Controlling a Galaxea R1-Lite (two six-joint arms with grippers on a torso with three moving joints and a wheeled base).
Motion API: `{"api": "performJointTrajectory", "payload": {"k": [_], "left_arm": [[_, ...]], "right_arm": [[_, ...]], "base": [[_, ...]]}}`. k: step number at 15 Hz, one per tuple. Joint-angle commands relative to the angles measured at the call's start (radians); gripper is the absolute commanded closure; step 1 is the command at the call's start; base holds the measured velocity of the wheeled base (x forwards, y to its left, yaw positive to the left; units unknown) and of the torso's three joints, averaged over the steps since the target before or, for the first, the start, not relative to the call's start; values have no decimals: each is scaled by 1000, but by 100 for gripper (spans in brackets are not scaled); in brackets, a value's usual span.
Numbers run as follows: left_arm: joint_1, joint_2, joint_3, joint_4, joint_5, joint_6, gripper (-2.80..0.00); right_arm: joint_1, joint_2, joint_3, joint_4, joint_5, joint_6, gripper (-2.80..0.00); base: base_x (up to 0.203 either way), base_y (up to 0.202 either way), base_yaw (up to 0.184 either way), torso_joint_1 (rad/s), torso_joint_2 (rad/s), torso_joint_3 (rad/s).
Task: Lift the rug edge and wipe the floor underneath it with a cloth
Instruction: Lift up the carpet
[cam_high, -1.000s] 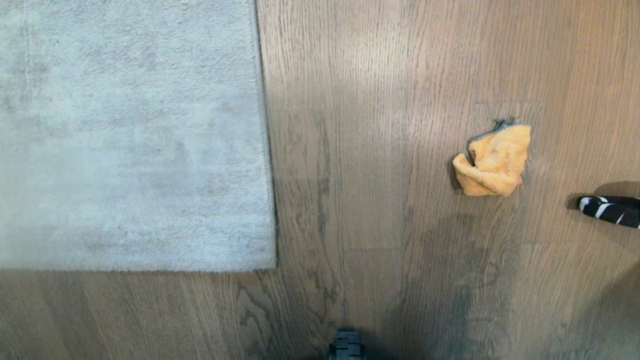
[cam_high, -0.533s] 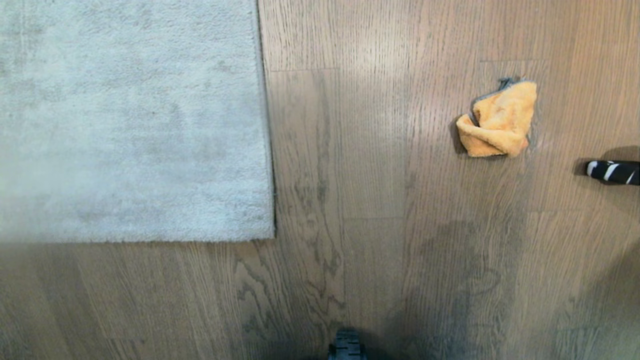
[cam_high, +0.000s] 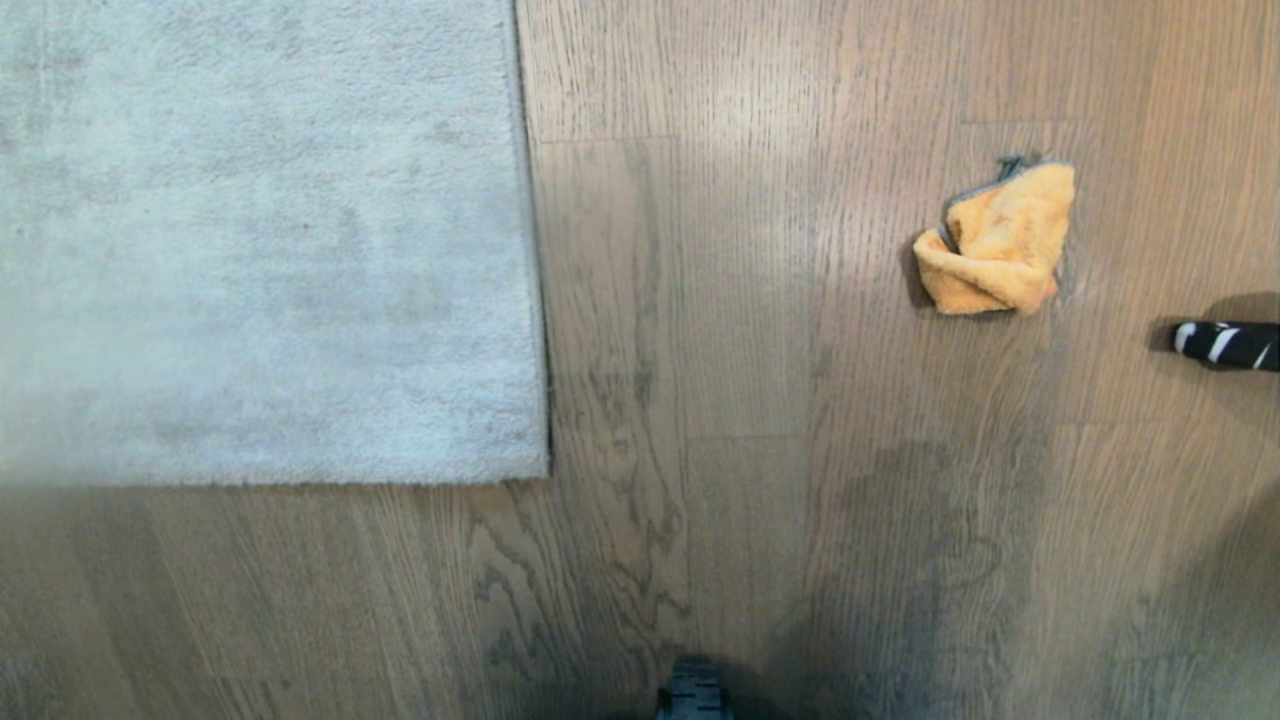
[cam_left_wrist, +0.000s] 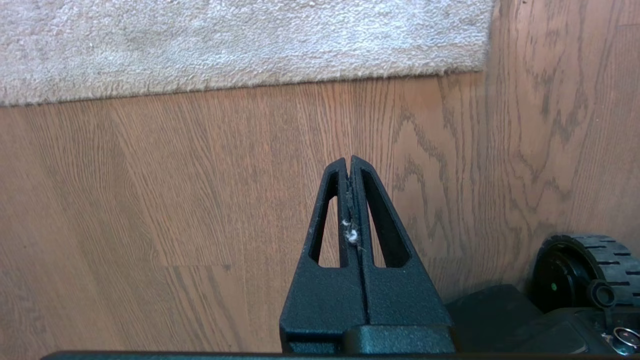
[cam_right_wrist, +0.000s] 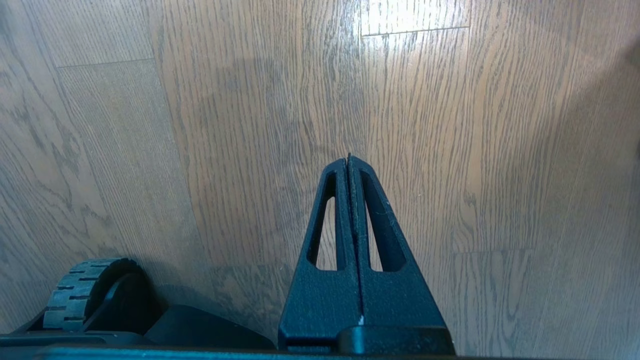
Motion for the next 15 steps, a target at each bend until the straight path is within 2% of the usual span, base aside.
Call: {"api": "performJointTrajectory", "payload": {"k": [1, 9, 11, 15], "left_arm": [[0, 1, 0, -1, 0, 0, 0], [0, 1, 0, 1, 0, -4, 0], [0, 1, 0, -2, 2, -52, 0], [0, 1, -4, 7, 3, -59, 0]], "right_arm": [[0, 0, 0, -1, -1, 0, 0], [0, 0, 0, -1, 0, 0, 0], [0, 0, 0, -1, -1, 0, 0], [-1, 0, 0, -1, -1, 0, 0]], "base": [[0, 0, 0, 0, 0, 0], [0, 0, 0, 0, 0, 0], [0, 0, 0, 0, 0, 0], [0, 0, 0, 0, 0, 0]]}}
